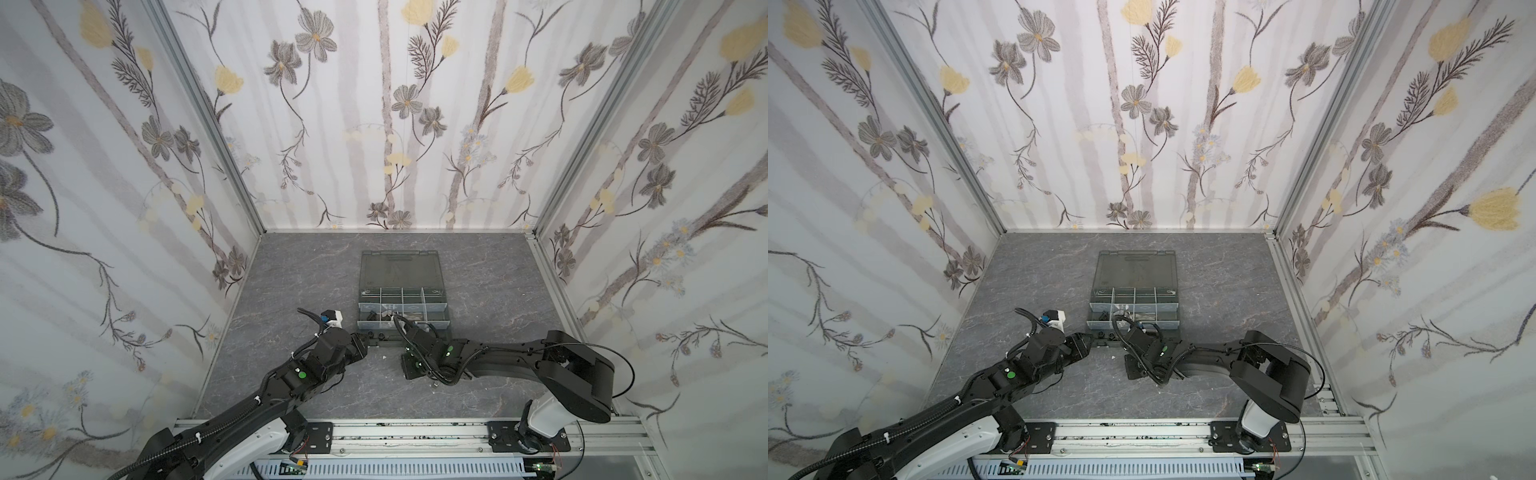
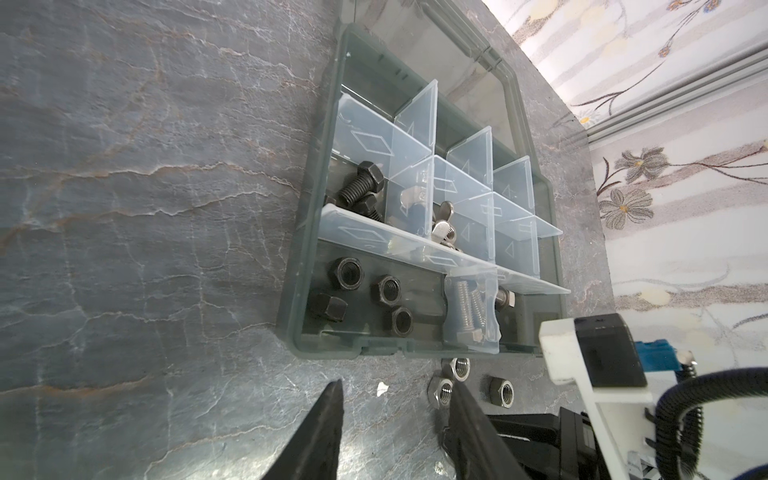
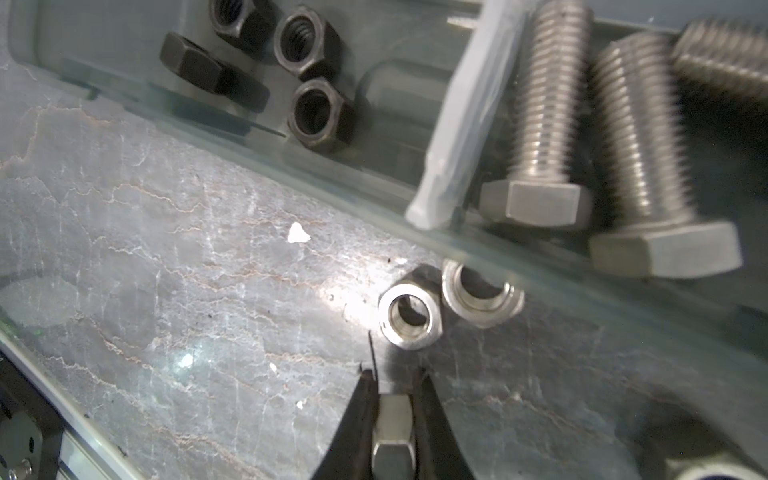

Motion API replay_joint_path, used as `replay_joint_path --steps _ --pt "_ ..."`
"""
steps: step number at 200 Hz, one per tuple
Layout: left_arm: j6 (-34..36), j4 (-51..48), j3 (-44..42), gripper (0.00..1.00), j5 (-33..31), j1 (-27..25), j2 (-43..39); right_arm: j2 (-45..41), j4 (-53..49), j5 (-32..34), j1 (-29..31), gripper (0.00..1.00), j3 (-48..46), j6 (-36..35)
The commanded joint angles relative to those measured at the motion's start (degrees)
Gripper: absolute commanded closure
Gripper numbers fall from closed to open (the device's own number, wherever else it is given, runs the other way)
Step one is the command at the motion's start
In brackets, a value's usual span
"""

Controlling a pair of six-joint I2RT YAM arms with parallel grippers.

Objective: Sort the screws and nuts into containers
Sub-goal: 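Lift the silver hex nut with the right gripper over the box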

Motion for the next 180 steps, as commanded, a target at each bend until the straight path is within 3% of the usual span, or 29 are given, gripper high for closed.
replay_joint_path --steps 1,34,85,122,180 --pt "-0.87 1.00 -0.04 0.56 -1.49 -0.03 -0.44 -2.70 -1.21 1.90 -0.02 0.84 1.53 -1.04" --pt "-0.75 1.00 0.38 0.55 -1.08 0.00 0.43 -8.08 -4.82 4.16 -1.71 0.84 4.75 -4.80" --pt "-0.66 1.00 0.95 0.55 -0.57 -0.06 0.54 -9.47 -7.36 4.10 -10.84 0.83 13.45 -13.54" --pt "-0.92 0.98 0.92 0.55 -0.18 -0.30 0.50 -1.34 -7.57 3.54 -16.49 0.84 18.75 -16.62" --pt "-1.10 1.00 0.76 0.55 0.40 -0.94 0.59 6.15 -7.04 2.87 -18.61 0.85 21.41 -17.99"
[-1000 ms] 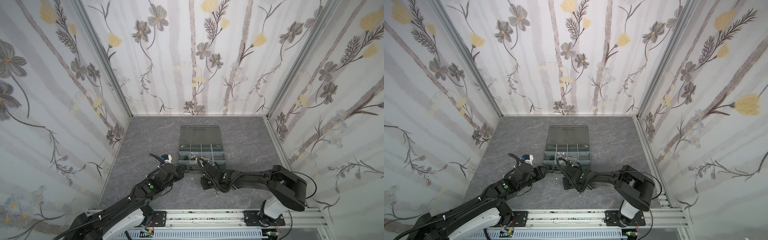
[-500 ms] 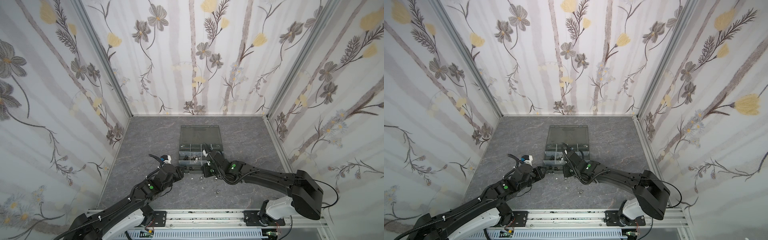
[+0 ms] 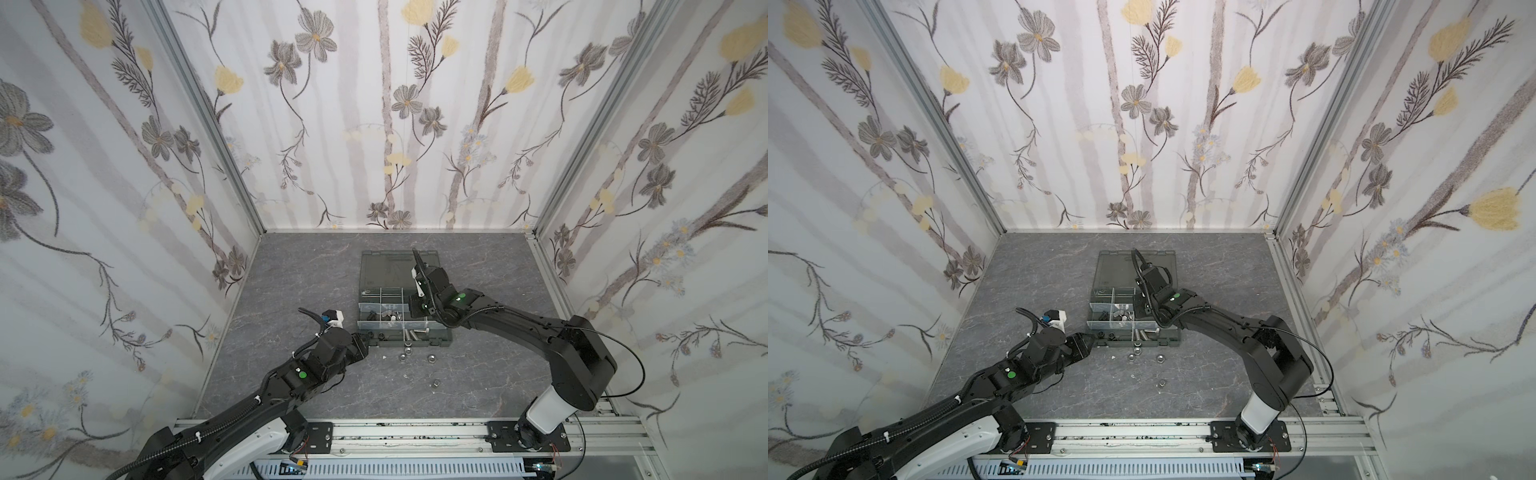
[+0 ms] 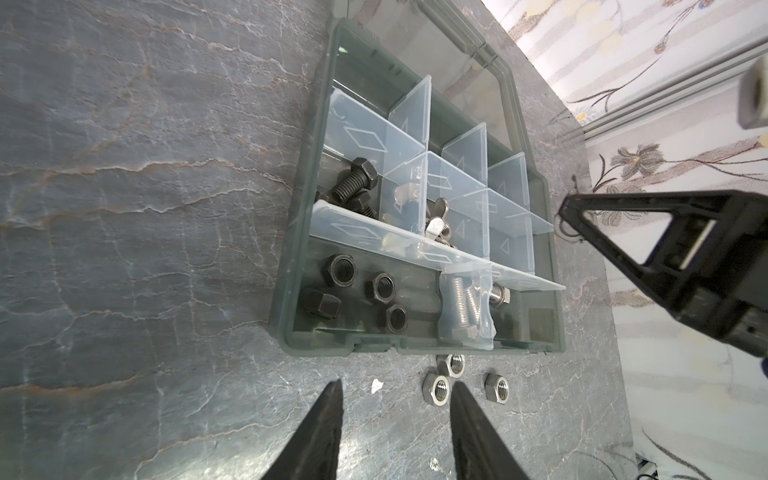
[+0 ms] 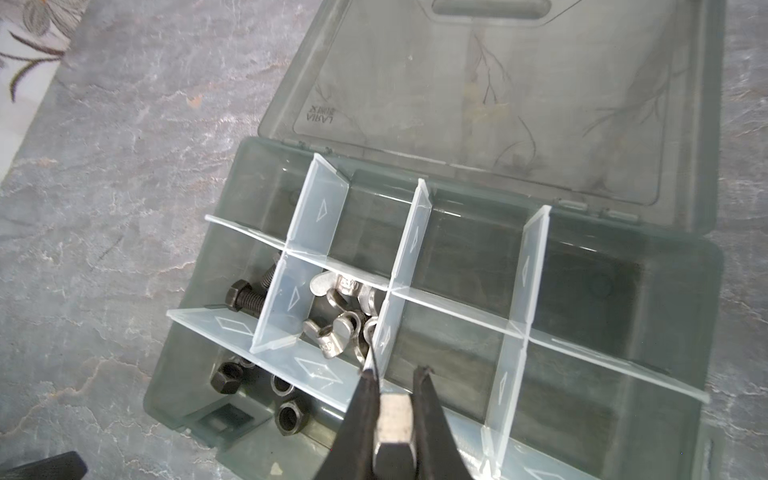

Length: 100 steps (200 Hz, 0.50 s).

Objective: Sort the screws and nuts into containers
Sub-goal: 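Lift the silver hex nut with the right gripper over the box, then lower the hex nut into the compartment beside the wing nuts, open right gripper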

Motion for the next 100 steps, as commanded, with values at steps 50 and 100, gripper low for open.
replay_joint_path --steps 50,100 --pt "-1.15 1.15 0.88 0.55 -0.23 -1.28 1.20 2.22 0.47 -0.05 -0.48 0.74 -0.28 -0.88" --pt "-2.07 1.41 1.68 0.55 -1.64 -4.44 3.39 0.99 0.34 -0.64 -0.57 0.70 -0.69 -0.43"
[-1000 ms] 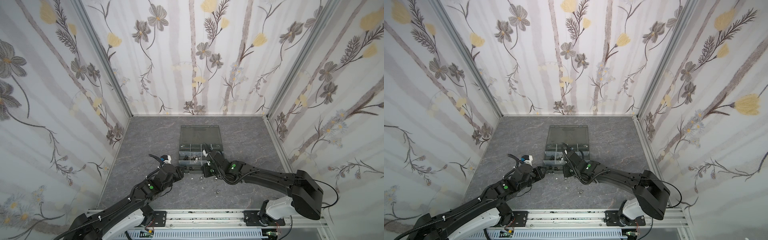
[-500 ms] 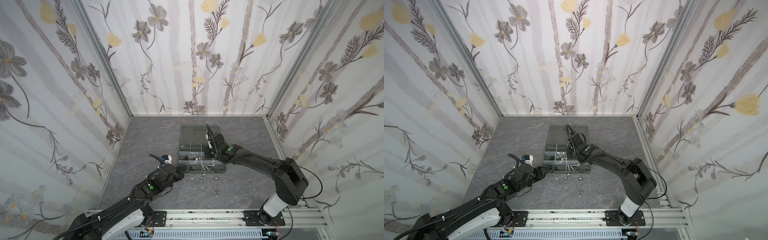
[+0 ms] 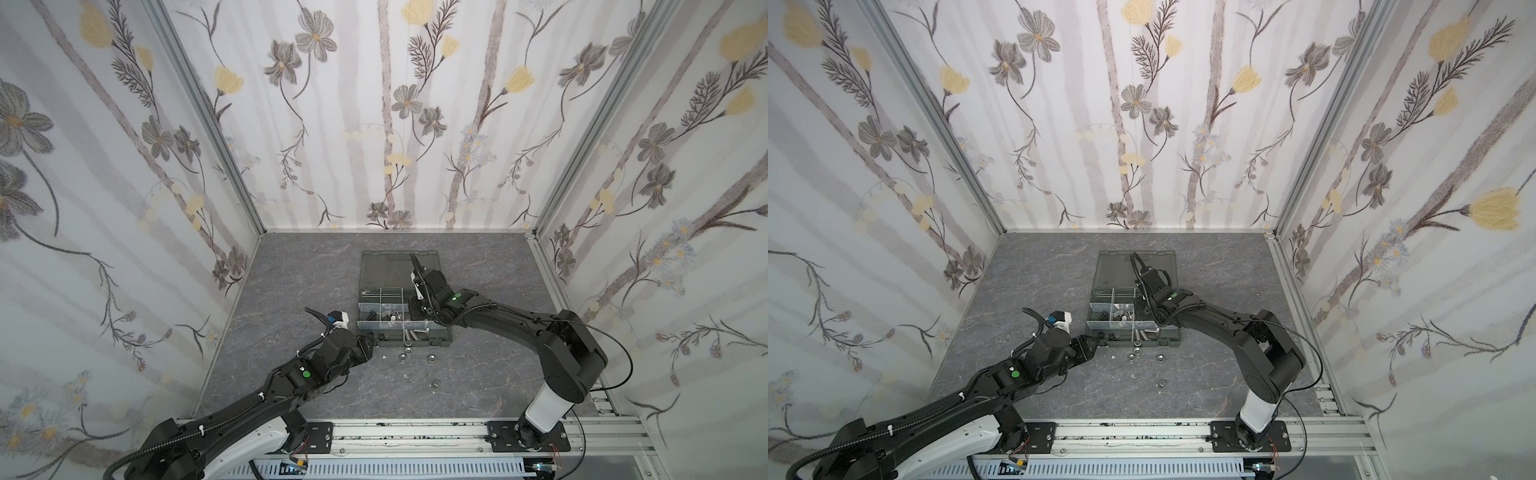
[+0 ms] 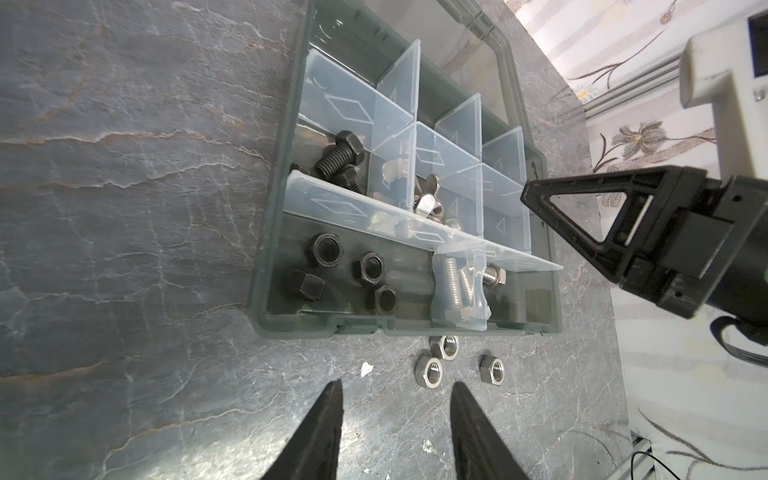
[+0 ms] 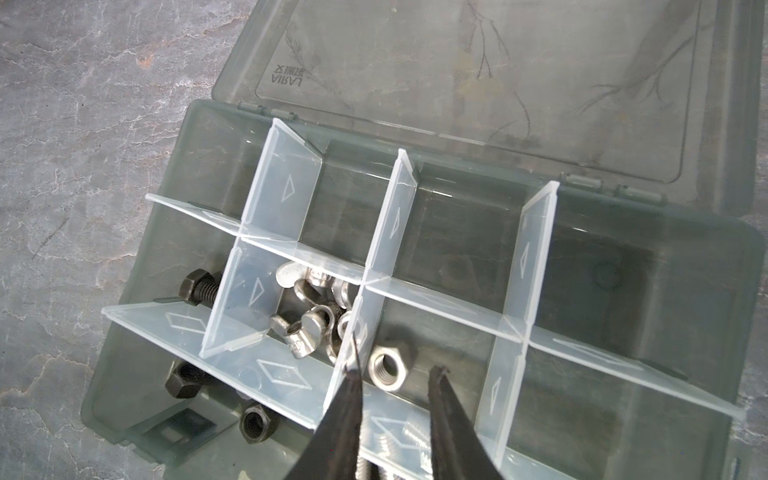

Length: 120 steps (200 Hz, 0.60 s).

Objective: Sort the screws and nuts into containers
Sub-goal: 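Lower the hex nut into the compartment beside the wing nuts, open right gripper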

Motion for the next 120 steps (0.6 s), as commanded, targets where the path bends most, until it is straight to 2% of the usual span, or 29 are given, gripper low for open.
replay_joint_path --steps 1,50,86,120 --pt "-0.89 1.33 0.68 0.55 -1.84 -1.33 0.88 -1.05 0.68 -0.58 -0.07 0.70 -0.38 0.12" --pt "-1.35 1.42 3.46 0.55 -3.07 -6.63 6.38 -7.15 4.43 -2.84 -0.07 0.69 -7.46 2.77" --pt "-1.01 1.78 8.13 0.55 -5.36 -11.84 15.33 -13.66 5.19 -3.01 0.33 0.69 -12.40 5.90" --pt "0.36 3.19 13.09 0.55 -4.97 -15.07 24.60 -20.14 5.82 -2.67 1.02 0.68 -16.85 8.82"
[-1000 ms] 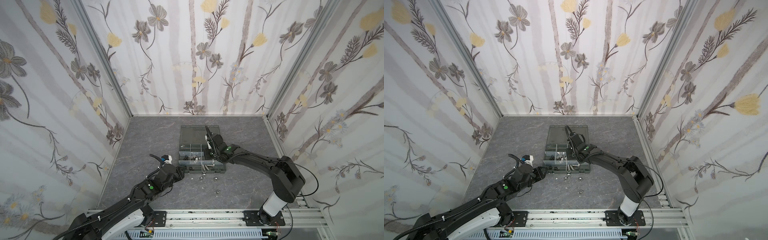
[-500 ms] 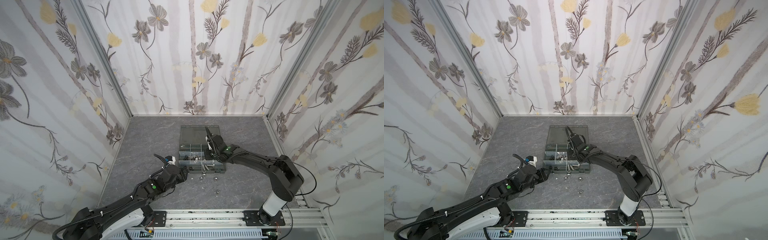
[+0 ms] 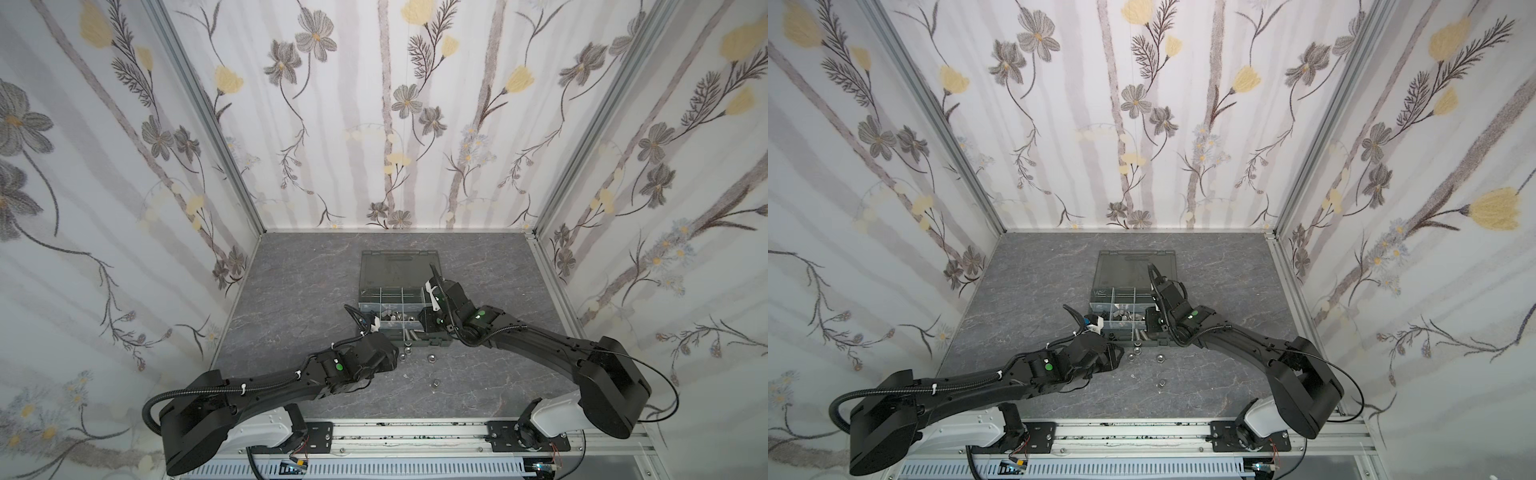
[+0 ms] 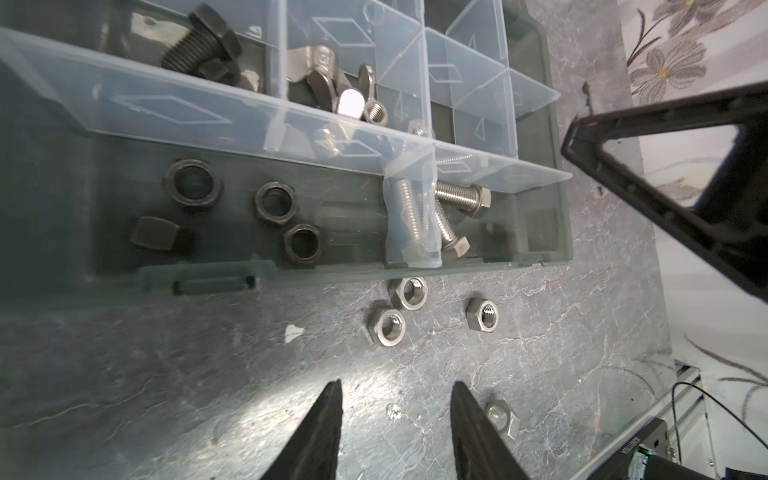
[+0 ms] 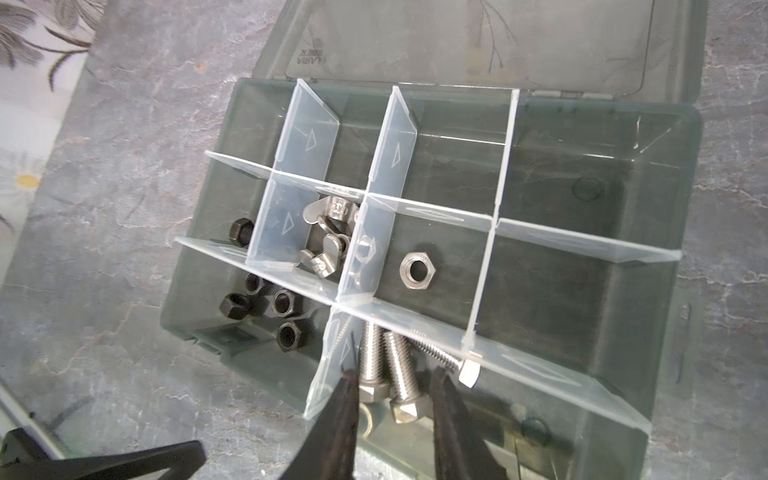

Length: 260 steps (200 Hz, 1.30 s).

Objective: Sort the screws and nuts into containers
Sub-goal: 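Lower the hex nut into the compartment beside the wing nuts, open right gripper, then withdraw the right gripper while the left gripper moves toward the silver hex nuts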

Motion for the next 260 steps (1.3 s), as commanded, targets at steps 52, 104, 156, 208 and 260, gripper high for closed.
replay_joint_path --steps 52,104,156,208,260 --pt "1.46 4.58 6.55 0.55 0.38 -4.08 13.10 -7.93 1.41 1.42 1.93 0.67 -6.14 5.07" --pt "2.42 4.67 7.58 0.53 -0.06 -4.22 15.42 -9.69 1.31 1.47 2.26 0.66 -8.92 6.12" --pt "2.99 4.59 9.29 0.53 0.28 -4.65 18.76 -9.34 1.30 1.29 2.77 0.65 -8.32 6.16" --pt "3.32 4.41 9.99 0.53 0.03 -4.75 20.78 -9.77 1.09 1.35 3.07 0.65 -8.91 6.26" --pt "4.21 3.88 10.57 0.52 -0.61 -4.92 22.51 -9.81 0.51 1.95 3.34 0.65 -8.14 6.77"
